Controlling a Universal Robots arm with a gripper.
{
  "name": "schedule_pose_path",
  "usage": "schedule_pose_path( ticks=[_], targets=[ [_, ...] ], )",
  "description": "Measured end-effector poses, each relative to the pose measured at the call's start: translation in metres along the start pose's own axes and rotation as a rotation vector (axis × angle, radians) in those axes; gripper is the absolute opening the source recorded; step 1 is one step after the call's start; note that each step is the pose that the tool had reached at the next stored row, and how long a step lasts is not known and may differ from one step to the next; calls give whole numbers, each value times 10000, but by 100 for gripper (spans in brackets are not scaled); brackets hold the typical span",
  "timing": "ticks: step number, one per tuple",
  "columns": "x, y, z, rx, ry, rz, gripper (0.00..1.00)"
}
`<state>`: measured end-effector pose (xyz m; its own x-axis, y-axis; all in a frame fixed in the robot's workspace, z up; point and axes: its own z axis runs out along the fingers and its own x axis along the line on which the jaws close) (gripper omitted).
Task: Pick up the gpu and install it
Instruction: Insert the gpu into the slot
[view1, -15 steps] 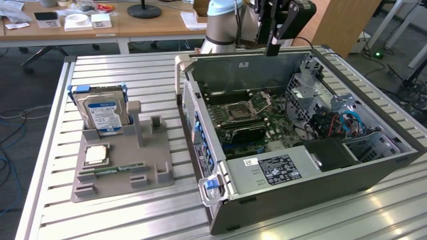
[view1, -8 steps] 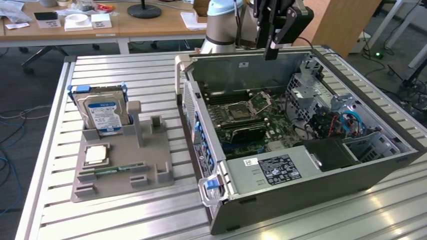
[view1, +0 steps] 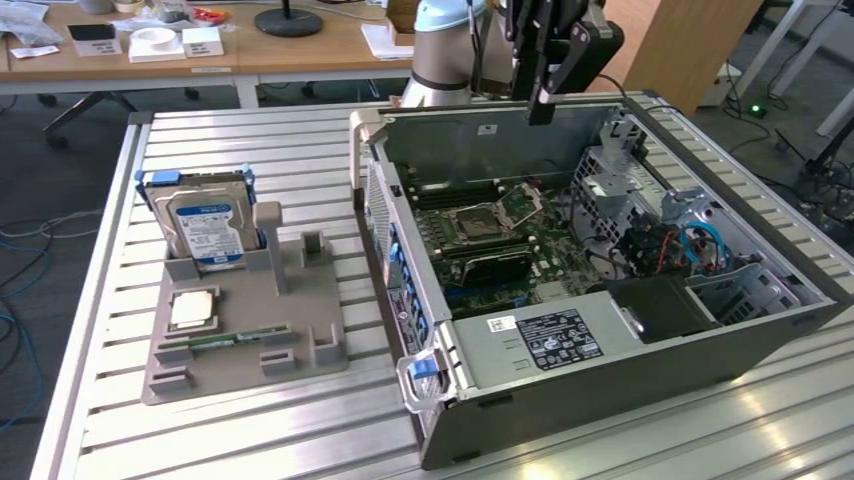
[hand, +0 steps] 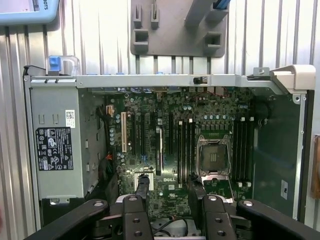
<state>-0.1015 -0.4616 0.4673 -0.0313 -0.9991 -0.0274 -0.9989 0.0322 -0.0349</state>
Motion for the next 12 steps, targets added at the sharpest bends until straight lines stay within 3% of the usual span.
schedule_pose_path(
  ticks=[12],
  targets=[
    [1,1,32,1,-2,1,45]
  ],
)
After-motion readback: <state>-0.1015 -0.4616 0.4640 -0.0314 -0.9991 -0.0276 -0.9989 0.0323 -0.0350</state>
